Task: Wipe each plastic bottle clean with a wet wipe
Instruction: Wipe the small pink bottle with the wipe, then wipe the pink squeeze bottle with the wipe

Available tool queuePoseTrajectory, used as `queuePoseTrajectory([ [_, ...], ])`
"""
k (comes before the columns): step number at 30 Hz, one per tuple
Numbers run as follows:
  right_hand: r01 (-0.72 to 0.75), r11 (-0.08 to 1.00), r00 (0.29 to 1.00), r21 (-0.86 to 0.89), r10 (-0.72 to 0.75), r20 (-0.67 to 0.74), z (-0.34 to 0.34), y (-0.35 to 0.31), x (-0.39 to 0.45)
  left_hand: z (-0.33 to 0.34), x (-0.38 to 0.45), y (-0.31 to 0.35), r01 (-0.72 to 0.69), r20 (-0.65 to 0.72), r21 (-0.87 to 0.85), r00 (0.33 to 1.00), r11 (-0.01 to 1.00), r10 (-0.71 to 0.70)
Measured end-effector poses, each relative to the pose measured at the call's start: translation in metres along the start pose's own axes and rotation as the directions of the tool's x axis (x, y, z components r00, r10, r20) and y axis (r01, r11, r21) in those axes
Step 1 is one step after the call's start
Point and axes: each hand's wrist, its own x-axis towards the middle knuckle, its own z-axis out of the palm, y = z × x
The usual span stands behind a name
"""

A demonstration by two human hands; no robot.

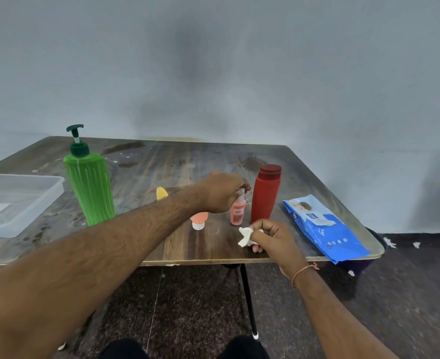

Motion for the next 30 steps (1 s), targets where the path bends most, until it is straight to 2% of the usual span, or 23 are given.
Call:
queuePoseTrajectory([
  [10, 0.002, 1.000, 1.000, -0.011, -0.002, -0.009, 0.002, -0.003, -0.002, -0.004, -0.004, 0.001, 0.003, 0.052, 0.036, 0.999, 0.999, -0.005],
  [19, -0.009, 1.000, 1.000, -0.011, 0.008, -0.014, 0.001, -0.004, -0.002, -0.022, -0.020, -0.018, 0.080, 0.105, -0.039, 0.992, 0.996, -0.075],
  [24, -0.023, 1.000, 0.999, -0.016, 0.022, -0.024, 0.001, -0.003, -0.001, -0.047, -0.040, -0.038, 0.137, 0.175, 0.134, 0.972, 0.981, -0.159],
  [27, -0.027, 0.999, 0.999, -0.017, 0.027, -0.023, 0.001, -0.005, -0.002, -0.047, -0.051, -0.045, 0.179, 0.220, 0.130, 0.954, 0.975, -0.205],
  [30, -0.031, 0.999, 0.999, -0.021, 0.031, -0.027, 0.002, -0.006, -0.003, -0.037, -0.059, -0.050, 0.199, 0.192, 0.118, 0.957, 0.973, -0.219],
])
